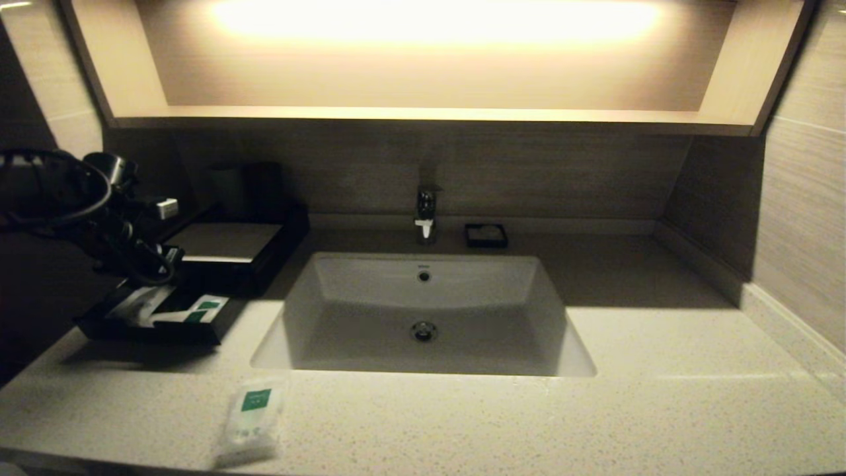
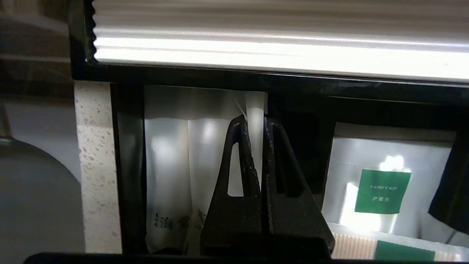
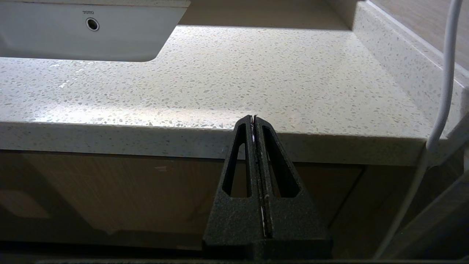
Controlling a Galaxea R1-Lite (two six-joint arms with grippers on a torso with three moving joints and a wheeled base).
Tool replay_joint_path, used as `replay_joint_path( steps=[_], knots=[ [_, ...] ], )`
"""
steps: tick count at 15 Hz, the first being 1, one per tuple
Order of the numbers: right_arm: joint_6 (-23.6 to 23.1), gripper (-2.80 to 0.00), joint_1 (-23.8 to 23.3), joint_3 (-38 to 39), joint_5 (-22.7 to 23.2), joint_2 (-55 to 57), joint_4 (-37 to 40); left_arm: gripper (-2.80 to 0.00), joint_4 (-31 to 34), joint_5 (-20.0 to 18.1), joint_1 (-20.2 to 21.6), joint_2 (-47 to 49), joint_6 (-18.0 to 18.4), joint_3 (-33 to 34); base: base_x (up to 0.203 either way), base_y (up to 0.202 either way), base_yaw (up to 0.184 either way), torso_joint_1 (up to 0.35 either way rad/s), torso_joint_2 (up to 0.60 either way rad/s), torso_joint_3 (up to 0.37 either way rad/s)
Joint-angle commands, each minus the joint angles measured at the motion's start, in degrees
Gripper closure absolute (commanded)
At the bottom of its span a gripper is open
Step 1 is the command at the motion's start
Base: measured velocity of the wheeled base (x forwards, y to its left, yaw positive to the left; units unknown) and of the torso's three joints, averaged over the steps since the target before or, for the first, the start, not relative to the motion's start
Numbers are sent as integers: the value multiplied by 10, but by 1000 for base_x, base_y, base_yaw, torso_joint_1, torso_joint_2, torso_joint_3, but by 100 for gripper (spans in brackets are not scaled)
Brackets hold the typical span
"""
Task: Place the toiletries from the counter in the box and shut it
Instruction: Place the bathroom toiletry into the drawer
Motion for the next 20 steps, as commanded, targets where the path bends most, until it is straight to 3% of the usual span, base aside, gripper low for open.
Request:
replay_joint_path(
  steps=[1,9,10,11,20],
  knots=[
    [0,0,0,1,0,0,0,0,1,0,1,1,4,0,0,0,0,0,0,0],
    [0,0,0,1,0,0,0,0,5,0,2,2,5,0,0,0,0,0,0,0],
    [0,0,0,1,0,0,0,-30,6,0,2,2,6,0,0,0,0,0,0,0],
    [0,0,0,1,0,0,0,-280,7,0,2,2,6,0,0,0,0,0,0,0],
    [0,0,0,1,0,0,0,-280,13,0,2,-18,5,2,0,0,0,0,0,0]
  ],
)
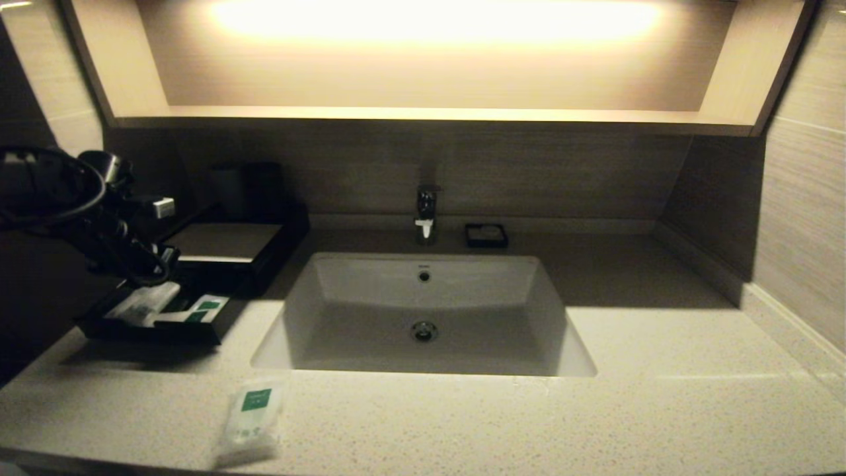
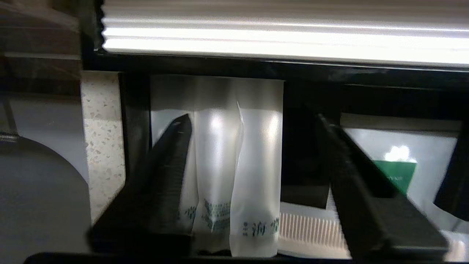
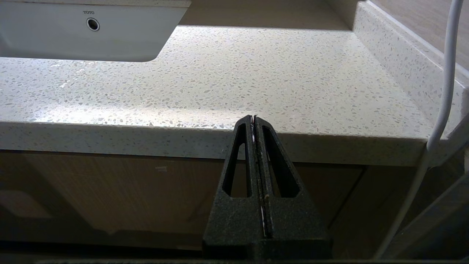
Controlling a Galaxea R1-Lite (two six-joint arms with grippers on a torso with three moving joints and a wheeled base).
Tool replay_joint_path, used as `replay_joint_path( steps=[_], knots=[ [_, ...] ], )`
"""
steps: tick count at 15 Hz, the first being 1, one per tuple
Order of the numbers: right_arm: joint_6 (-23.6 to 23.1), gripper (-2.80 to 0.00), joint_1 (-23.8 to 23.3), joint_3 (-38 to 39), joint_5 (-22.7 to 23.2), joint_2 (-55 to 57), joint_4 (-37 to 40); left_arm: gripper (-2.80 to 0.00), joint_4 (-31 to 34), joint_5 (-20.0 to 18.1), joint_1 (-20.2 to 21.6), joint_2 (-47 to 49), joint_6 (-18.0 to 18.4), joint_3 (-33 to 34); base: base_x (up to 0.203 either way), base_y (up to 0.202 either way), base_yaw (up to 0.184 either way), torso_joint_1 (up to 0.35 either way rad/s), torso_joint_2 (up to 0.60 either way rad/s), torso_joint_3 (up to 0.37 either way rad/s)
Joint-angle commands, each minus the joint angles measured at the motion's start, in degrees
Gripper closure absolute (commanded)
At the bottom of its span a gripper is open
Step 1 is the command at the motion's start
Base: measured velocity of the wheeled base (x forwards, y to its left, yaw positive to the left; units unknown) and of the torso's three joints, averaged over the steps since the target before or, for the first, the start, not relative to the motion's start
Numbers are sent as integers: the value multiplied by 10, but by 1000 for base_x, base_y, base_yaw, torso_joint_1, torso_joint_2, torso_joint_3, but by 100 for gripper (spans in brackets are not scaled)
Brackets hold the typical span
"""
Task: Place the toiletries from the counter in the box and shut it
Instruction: Place the bathroom toiletry into the drawer, then pick up the bathroom toiletry
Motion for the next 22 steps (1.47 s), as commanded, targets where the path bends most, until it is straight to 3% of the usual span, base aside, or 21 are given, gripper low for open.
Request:
replay_joint_path(
  steps=[1,16,17,18,22],
  knots=[
    [0,0,0,1,0,0,0,-280,2,0,0,-17,1,2,0,0,0,0,0,0],
    [0,0,0,1,0,0,0,-280,82,-8,-11,-167,-4,16,0,0,0,0,0,0],
    [0,0,0,1,0,0,0,-211,82,-8,-17,-184,-4,27,0,0,0,0,0,0],
    [0,0,0,1,0,0,0,0,82,-9,-27,-206,-5,43,0,0,0,0,0,0],
    [0,0,0,1,0,0,0,0,82,-10,-88,-278,-17,121,0,0,0,0,0,0]
  ],
)
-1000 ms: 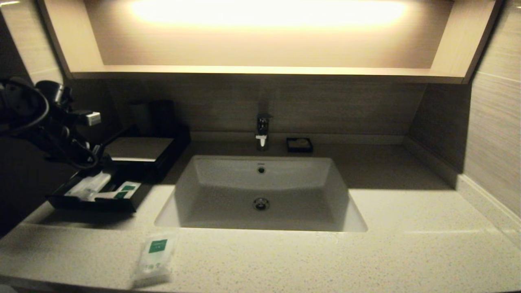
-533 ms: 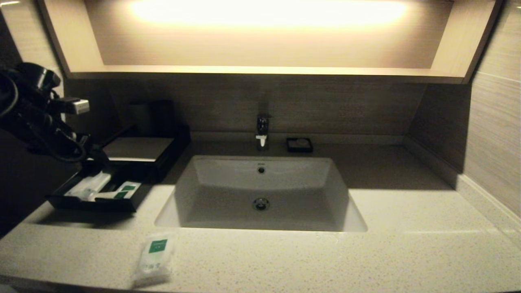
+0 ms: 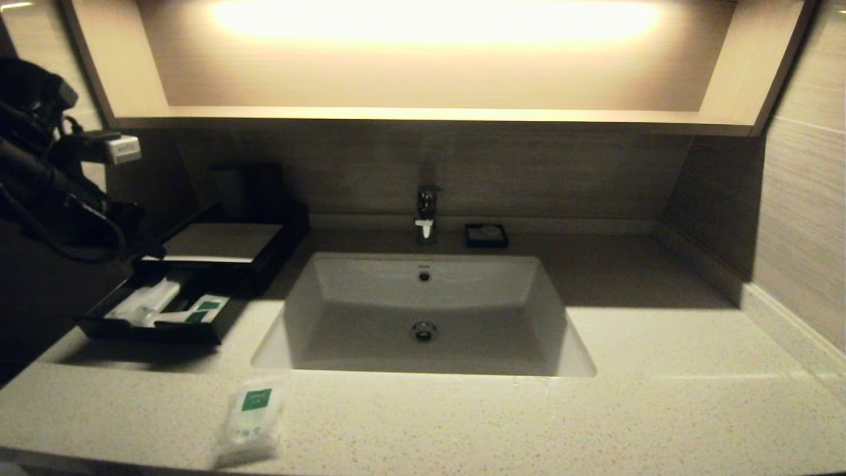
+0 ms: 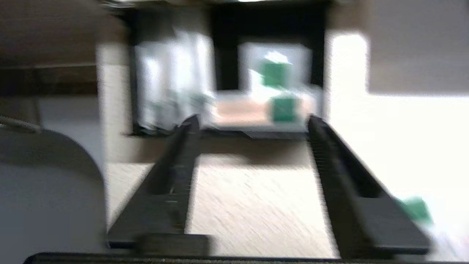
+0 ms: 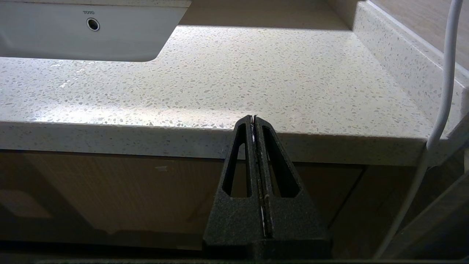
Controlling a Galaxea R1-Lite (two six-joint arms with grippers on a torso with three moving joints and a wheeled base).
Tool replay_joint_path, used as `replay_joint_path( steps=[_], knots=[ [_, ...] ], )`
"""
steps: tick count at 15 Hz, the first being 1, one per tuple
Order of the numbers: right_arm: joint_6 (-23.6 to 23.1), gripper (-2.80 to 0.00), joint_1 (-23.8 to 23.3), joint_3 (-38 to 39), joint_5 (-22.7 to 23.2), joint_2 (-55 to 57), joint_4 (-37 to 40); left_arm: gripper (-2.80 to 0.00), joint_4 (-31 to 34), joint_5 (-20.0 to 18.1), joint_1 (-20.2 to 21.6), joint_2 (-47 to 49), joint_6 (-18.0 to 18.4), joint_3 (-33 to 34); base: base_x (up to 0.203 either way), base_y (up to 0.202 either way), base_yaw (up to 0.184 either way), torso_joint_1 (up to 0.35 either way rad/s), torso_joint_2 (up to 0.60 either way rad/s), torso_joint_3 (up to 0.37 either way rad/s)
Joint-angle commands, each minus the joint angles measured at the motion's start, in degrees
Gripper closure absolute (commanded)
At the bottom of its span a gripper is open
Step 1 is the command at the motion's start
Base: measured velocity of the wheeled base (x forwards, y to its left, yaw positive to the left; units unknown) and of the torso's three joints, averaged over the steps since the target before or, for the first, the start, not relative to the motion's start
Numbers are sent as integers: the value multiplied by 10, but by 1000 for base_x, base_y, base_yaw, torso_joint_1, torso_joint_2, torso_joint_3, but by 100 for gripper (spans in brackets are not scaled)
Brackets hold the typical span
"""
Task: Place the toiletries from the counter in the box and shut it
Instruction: Pick up the bathroom toiletry
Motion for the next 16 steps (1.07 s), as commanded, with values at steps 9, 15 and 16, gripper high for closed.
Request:
replay_joint_path(
  steps=[9,15,16],
  knots=[
    [0,0,0,1,0,0,0,0,-21,-9,-221,-153,-75,217,0,0,0,0,0,0],
    [0,0,0,1,0,0,0,0,-50,-9,-234,-129,-137,250,0,0,0,0,0,0],
    [0,0,0,1,0,0,0,0,-53,-9,-240,-124,-148,250,0,0,0,0,0,0]
  ],
)
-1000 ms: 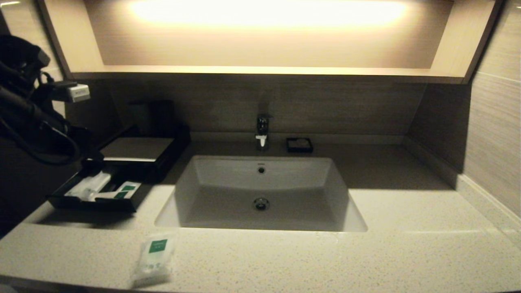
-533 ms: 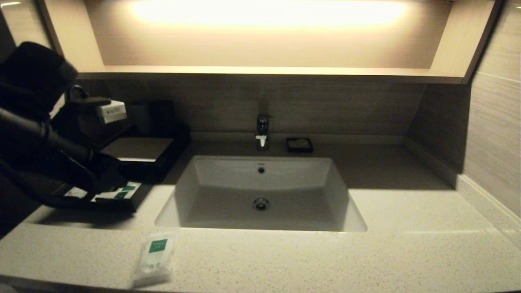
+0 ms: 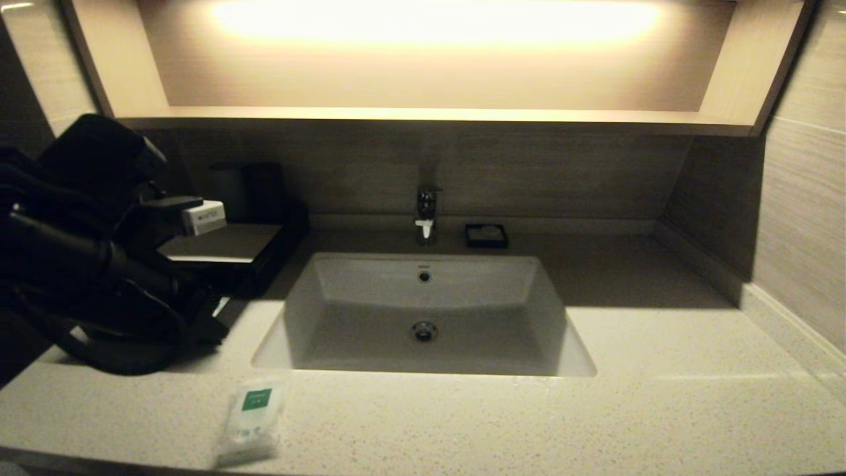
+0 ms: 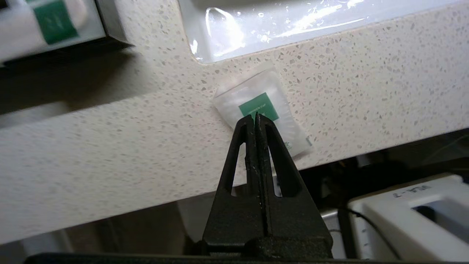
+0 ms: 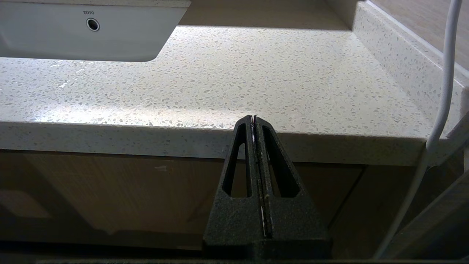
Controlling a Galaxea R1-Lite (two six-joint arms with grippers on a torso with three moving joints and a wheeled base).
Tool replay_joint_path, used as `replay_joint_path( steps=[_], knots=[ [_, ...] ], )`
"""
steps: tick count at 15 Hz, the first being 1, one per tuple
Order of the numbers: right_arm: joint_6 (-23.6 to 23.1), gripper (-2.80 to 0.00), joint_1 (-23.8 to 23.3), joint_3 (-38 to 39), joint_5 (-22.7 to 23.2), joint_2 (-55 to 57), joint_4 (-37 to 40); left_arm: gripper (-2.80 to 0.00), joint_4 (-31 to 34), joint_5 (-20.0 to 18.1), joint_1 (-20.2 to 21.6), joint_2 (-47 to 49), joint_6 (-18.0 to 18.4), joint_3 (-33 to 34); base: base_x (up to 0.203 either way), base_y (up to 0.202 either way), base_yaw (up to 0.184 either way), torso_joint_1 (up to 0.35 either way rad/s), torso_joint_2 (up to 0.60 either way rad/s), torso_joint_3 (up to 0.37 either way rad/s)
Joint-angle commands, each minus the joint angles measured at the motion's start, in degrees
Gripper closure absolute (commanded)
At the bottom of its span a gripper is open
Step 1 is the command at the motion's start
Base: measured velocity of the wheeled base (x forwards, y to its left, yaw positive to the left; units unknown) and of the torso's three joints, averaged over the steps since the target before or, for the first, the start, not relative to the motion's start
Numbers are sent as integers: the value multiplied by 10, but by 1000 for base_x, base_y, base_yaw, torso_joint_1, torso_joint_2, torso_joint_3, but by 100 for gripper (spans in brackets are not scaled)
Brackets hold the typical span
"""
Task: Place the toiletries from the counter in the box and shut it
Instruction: Pick up the bathroom toiletry
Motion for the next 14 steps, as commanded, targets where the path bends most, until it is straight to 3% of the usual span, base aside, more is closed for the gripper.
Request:
replay_joint_path(
  steps=[1,10,11,14],
  knots=[
    [-1,0,0,1,1,0,0,0,-2,0,-12,20,-12,2,0,0,0,0,0,0],
    [-1,0,0,1,1,0,0,0,-21,22,-20,69,-45,7,0,0,0,0,0,0],
    [-1,0,0,1,1,0,0,-280,-21,23,-25,65,-51,17,0,0,0,0,0,0],
    [-1,0,0,1,1,0,0,-280,-16,43,-52,50,-95,45,0,0,0,0,0,0]
  ],
)
